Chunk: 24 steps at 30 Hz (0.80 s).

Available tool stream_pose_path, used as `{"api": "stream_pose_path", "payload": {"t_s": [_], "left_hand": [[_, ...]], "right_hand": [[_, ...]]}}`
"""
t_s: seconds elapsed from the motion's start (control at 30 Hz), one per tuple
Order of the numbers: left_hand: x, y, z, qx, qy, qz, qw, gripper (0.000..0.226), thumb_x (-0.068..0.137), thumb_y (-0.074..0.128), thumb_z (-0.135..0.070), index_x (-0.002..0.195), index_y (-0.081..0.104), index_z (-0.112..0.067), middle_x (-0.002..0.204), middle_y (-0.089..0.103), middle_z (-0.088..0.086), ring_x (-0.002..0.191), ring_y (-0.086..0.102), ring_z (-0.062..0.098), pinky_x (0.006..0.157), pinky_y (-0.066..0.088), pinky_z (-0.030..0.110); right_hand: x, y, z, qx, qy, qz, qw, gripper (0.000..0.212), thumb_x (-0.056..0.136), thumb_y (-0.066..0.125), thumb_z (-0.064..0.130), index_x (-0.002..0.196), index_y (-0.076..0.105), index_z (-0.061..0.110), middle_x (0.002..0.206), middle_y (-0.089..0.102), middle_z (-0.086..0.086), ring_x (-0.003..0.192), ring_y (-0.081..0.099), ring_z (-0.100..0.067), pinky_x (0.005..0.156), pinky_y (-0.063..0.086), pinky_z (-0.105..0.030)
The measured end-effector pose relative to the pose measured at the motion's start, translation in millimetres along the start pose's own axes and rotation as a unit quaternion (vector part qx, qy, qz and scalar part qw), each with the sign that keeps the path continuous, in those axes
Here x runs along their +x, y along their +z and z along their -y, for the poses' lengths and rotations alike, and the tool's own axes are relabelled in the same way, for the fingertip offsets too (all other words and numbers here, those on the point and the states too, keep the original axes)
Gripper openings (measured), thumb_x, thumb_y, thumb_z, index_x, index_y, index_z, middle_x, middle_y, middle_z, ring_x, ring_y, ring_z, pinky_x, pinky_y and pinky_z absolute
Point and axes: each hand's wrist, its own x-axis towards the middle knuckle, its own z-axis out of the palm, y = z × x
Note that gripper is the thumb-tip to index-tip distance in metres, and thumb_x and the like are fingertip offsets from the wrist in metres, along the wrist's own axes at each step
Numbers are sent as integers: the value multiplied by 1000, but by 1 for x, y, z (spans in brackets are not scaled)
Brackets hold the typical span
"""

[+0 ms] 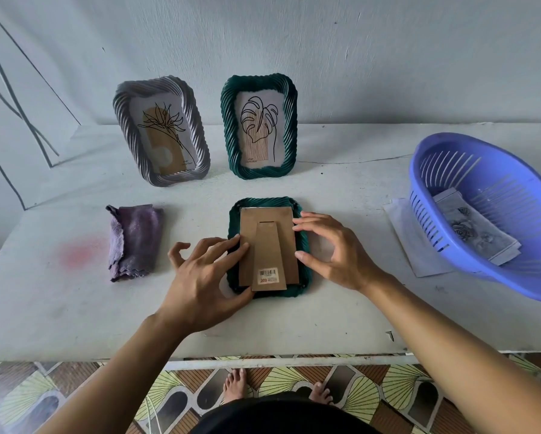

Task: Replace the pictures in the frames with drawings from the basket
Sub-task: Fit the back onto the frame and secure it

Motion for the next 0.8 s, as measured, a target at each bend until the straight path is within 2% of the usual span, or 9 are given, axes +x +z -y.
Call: {"api": "stream_pose_path", "payload": {"t_s": [0.13,0.27,0.33,0.47,0.63,0.7,0.8], "left_hand": [[-1,-8,1,2,-3,42,999,75,78,51,-68,143,54,-31,149,50,-9,133,46,15,102,22,53],[2,-9,5,-26,-10,42,999,62,92,35,-67,142,53,-37,151,46,-13,137,37,11,105,19,52],[4,-4,3,-29,-31,35,998,62,94,31,-73,138,56,-37,151,46,-14,139,36,11,106,20,53],[7,5,-5,-41,-67,24,997,60,92,31,-75,125,61,-35,156,40,-13,140,37,12,106,23,55],[14,9,-14,-33,-91,-33,995,38,96,42,-63,106,63,-33,138,58,-19,128,50,11,98,28,53],[18,9,-14,-32,-97,-42,994,36,96,43,-60,106,64,-33,132,61,-20,125,51,13,97,28,53],[22,10,-12,-27,-91,-30,995,37,95,41,-59,117,61,-36,134,56,-18,123,52,14,98,28,52]], "right_hand": [[0,2,0,-26,-6,1,1000,48,79,82,40,120,69,20,137,59,11,138,42,-3,115,37,-34],[0,2,-1,-25,-9,-1,1000,48,79,82,40,120,70,19,138,58,10,138,42,-3,114,38,-34],[0,2,0,-27,-8,1,1000,48,79,82,39,120,69,19,139,58,10,138,41,-3,115,37,-33],[0,2,1,-37,-8,7,999,48,81,80,39,122,67,21,143,54,10,139,39,-3,116,35,-34],[0,4,2,-59,-13,12,998,55,82,76,41,130,64,19,144,53,9,140,39,-4,116,35,-34],[0,5,3,-61,-11,9,998,55,81,75,41,130,65,18,143,54,8,139,39,-5,116,35,-34],[0,5,3,-67,-13,9,998,54,81,76,40,129,66,17,143,54,7,139,39,-5,116,35,-34]]}}
